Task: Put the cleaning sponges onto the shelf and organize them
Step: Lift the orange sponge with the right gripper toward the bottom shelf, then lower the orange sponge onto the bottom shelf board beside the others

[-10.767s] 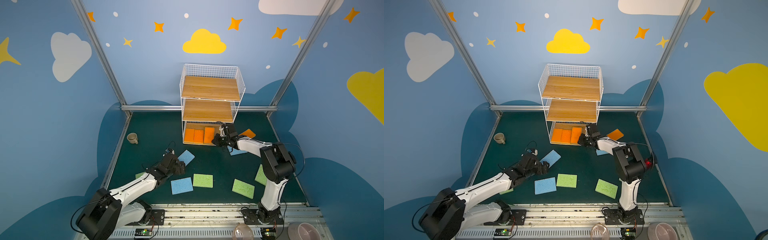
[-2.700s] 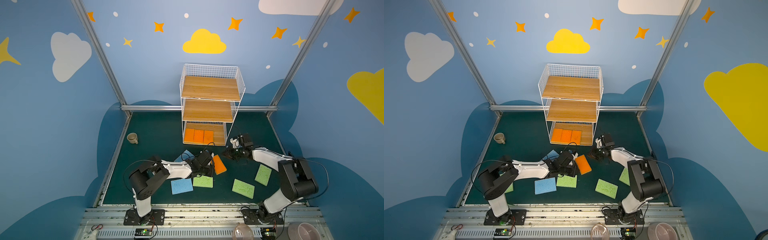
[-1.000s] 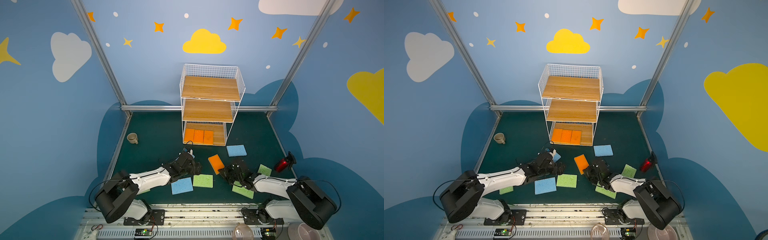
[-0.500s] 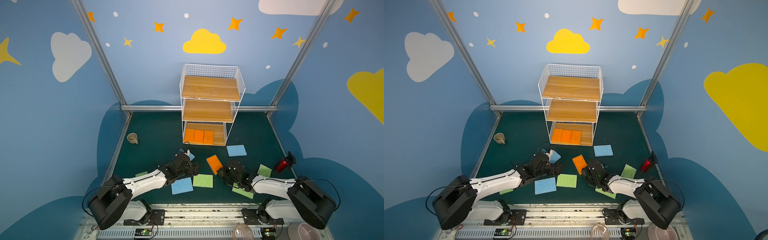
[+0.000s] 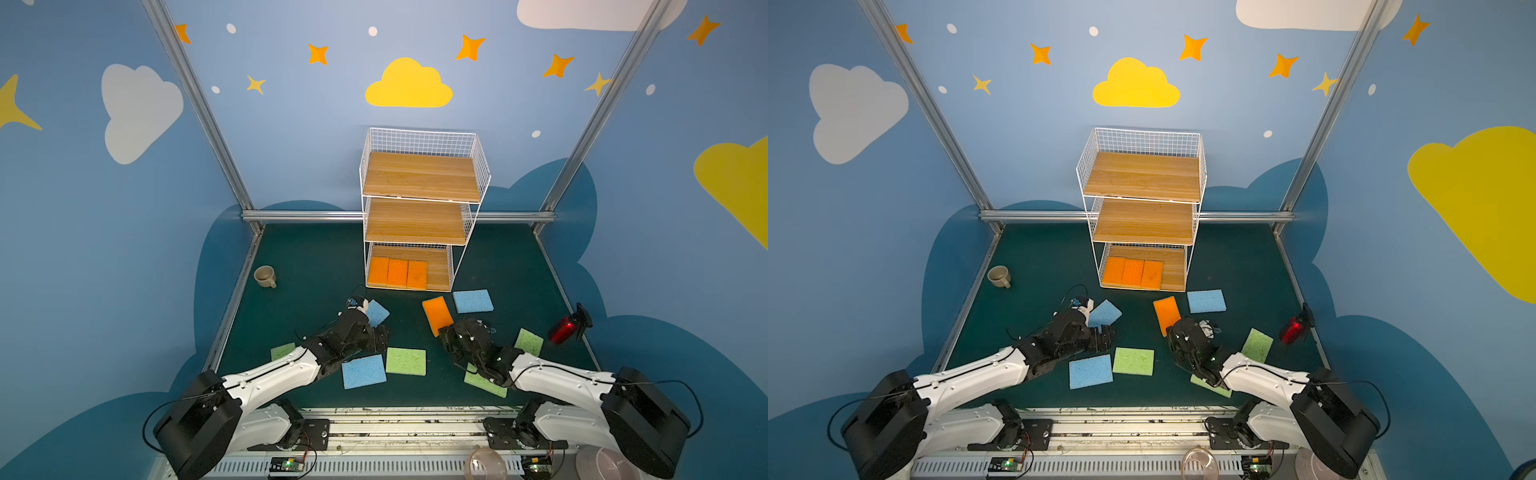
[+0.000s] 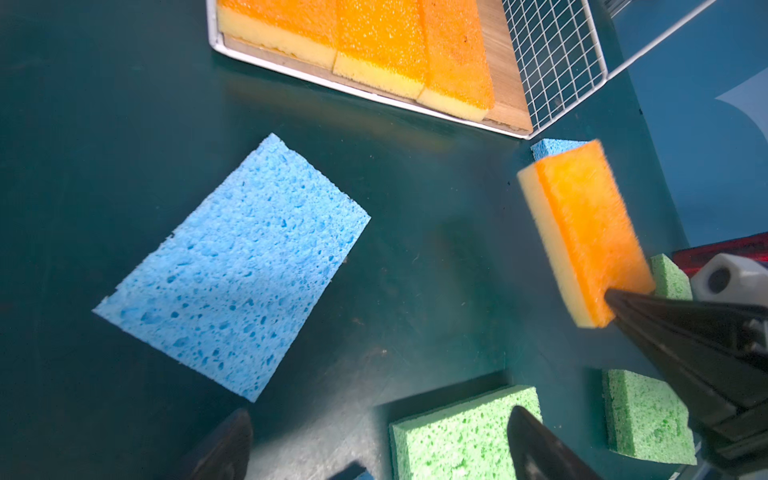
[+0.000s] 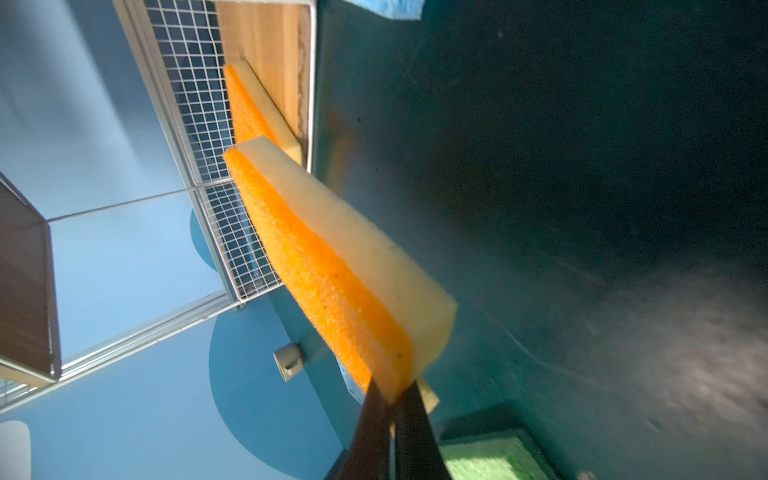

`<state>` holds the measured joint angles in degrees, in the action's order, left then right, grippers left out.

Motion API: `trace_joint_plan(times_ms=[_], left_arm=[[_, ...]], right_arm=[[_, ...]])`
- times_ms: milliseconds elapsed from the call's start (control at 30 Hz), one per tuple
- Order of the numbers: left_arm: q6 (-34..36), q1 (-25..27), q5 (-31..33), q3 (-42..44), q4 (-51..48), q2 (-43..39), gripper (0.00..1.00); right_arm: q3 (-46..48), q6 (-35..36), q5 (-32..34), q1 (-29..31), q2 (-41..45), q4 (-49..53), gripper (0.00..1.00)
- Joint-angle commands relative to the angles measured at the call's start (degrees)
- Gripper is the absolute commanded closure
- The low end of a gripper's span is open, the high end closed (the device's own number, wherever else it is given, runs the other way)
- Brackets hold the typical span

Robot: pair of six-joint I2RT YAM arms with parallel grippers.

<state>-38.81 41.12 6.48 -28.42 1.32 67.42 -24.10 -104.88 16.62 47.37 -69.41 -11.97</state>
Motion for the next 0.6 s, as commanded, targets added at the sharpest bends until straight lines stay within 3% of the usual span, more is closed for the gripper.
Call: trace_joint_plan(times_ms=[0, 433, 567], left_arm=[[1.2, -0.8, 0.7, 0.9, -2.0, -1.6, 0.05], [2.7, -3.6, -1.7, 1.2, -4.5, -4.7, 0.04], [2.7, -3.7, -2.5, 1.3, -4.6, -4.5, 0.04]], right_arm=[[-3.9, -1.1, 5.6, 0.0, -2.0, -1.5, 1.0], [-12.7, -2.7, 18.2, -0.8, -15.1, -9.3, 1.0], [-14.2, -2.6, 19.4, -1.8, -19.4, -13.2, 1.0]])
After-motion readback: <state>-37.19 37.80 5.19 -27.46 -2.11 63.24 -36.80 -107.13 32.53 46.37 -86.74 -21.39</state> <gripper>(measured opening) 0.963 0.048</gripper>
